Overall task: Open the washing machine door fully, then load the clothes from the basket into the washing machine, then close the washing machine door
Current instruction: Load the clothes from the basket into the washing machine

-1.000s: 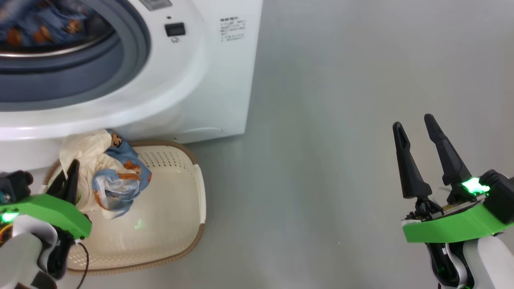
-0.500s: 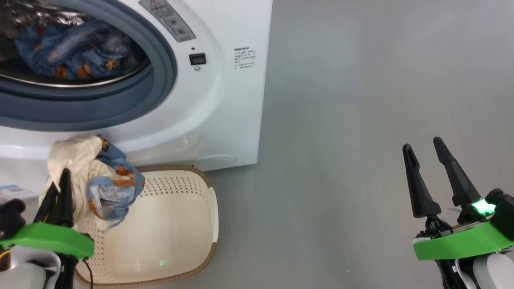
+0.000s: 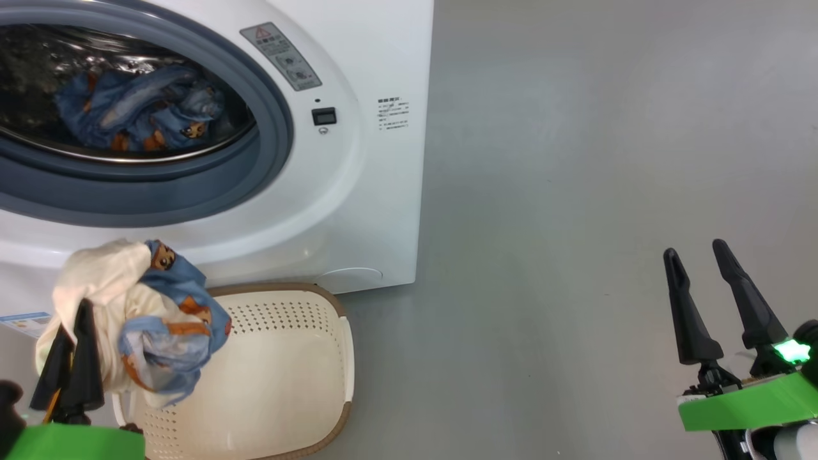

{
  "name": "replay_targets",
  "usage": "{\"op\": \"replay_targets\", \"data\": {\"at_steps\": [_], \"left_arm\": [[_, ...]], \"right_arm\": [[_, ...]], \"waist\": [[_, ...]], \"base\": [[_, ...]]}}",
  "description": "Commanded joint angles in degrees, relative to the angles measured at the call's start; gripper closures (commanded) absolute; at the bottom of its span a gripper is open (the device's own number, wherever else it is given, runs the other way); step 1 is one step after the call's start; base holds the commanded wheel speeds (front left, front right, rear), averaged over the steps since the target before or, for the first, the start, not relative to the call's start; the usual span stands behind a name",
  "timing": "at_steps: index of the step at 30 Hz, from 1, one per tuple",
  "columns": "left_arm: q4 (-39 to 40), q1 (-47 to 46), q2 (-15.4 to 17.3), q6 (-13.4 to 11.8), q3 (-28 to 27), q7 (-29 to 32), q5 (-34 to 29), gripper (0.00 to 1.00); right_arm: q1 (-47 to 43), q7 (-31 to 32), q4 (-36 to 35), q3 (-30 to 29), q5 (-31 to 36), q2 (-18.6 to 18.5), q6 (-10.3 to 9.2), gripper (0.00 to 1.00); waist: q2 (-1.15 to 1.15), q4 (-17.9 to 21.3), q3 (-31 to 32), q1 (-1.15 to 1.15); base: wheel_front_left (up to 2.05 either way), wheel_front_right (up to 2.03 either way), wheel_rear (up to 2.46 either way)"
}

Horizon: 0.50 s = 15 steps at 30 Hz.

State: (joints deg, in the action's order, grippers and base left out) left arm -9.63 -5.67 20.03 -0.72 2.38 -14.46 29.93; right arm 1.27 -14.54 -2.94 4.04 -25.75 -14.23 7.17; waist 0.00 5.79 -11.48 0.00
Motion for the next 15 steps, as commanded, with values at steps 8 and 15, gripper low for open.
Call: {"op": "replay_targets", "data": {"at_steps": [8,15], "left_arm": [[6.48,2.94,-0.67,-0.75,-4.27,-0.53,-3.22,1.0],[7.6,4.37,-1.71,-0.53,-4.92,-0.53,-4.28,1.0]], "right_arm": [[-1.81,-0.46,-2.02,-0.1,-0.83,-1.16,0.32,0.0],[-1.8,-0.46,-2.18,-0.12,-0.69,-0.99,0.32,0.0]], "waist": [[0.0,-1.11,0.12,0.0],[0.0,-1.34,-0.17,0.0]], "base": [[0.0,0.0,0.0],[0.0,0.0,0.0]]}}
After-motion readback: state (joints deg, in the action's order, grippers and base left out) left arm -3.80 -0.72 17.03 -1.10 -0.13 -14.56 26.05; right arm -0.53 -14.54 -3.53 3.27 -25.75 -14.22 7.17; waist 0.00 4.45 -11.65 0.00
